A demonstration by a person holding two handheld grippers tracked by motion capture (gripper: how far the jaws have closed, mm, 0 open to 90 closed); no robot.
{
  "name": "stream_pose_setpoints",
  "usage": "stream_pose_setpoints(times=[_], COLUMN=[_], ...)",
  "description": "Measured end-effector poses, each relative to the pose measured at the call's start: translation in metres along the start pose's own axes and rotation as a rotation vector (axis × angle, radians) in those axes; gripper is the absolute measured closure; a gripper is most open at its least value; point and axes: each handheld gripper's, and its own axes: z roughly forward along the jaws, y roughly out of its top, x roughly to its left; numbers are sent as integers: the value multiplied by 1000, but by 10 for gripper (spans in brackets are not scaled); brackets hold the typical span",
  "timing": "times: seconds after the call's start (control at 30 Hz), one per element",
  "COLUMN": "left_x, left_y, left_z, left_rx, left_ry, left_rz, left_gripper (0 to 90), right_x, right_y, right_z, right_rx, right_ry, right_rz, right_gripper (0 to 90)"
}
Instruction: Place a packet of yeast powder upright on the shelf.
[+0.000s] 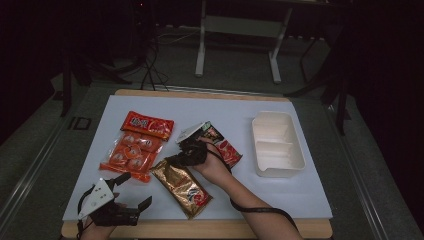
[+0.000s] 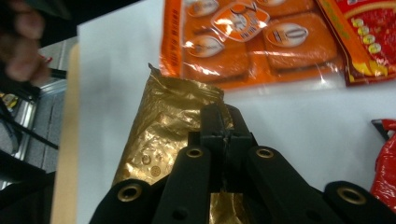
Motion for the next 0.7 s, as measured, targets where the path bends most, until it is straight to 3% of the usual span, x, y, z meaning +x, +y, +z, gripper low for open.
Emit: stream_pose_setpoints(times=[0.37, 0.7], left_x=[0, 1], left_y=[0, -1], left_z=[0, 1], left_rx=[2, 4], left_ry=[1, 3], left_rz=[-2, -4], left_gripper=[5, 5], right_x=[13, 34], right_y=[0, 5], right_z=[-30, -60], right_rx=[-72, -132], right_ry=[43, 93], right_rz=[-56, -128], right_gripper=[900, 900])
